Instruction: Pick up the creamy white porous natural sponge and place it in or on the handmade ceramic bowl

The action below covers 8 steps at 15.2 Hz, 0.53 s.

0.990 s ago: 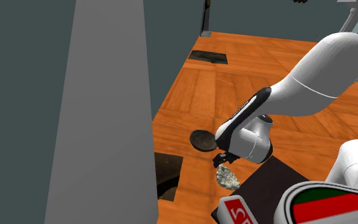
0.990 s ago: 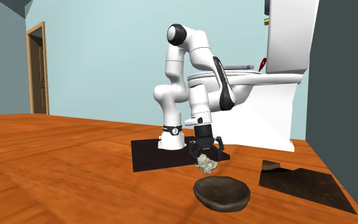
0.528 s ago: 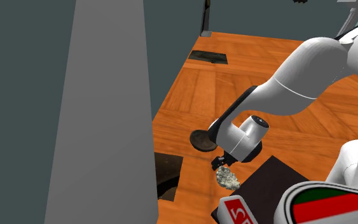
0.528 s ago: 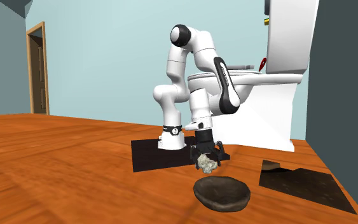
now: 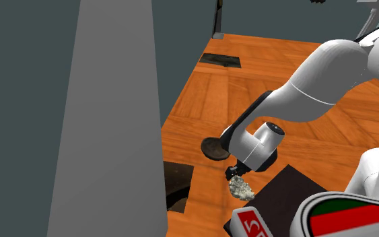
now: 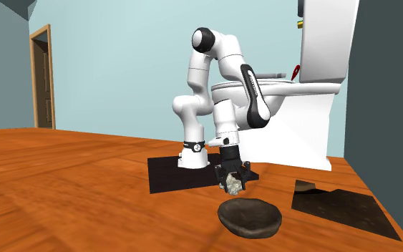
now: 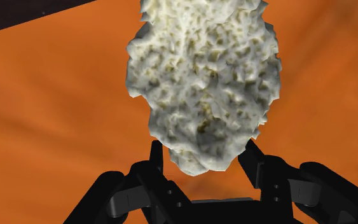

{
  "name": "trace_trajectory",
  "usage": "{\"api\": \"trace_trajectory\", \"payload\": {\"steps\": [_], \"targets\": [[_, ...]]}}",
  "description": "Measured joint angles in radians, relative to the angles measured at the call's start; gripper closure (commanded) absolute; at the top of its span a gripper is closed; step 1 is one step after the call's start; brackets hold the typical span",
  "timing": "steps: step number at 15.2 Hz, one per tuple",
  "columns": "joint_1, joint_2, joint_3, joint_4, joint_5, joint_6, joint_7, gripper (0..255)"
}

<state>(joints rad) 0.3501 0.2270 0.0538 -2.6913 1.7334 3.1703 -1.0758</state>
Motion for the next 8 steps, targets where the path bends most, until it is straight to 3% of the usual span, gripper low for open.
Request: {"api": "trace_trajectory", "payload": {"steps": [5,6,8], "targets": [[0.000,0.000,0.000,0.000,0.000,0.000,0.000,255],[-0.007,-0.013,0.009,-0.014,-0.037,0.002,0.036,255],[-0.018,-0.059,0.021,-0.065,-0.204,0.001,0.205,255]]}}
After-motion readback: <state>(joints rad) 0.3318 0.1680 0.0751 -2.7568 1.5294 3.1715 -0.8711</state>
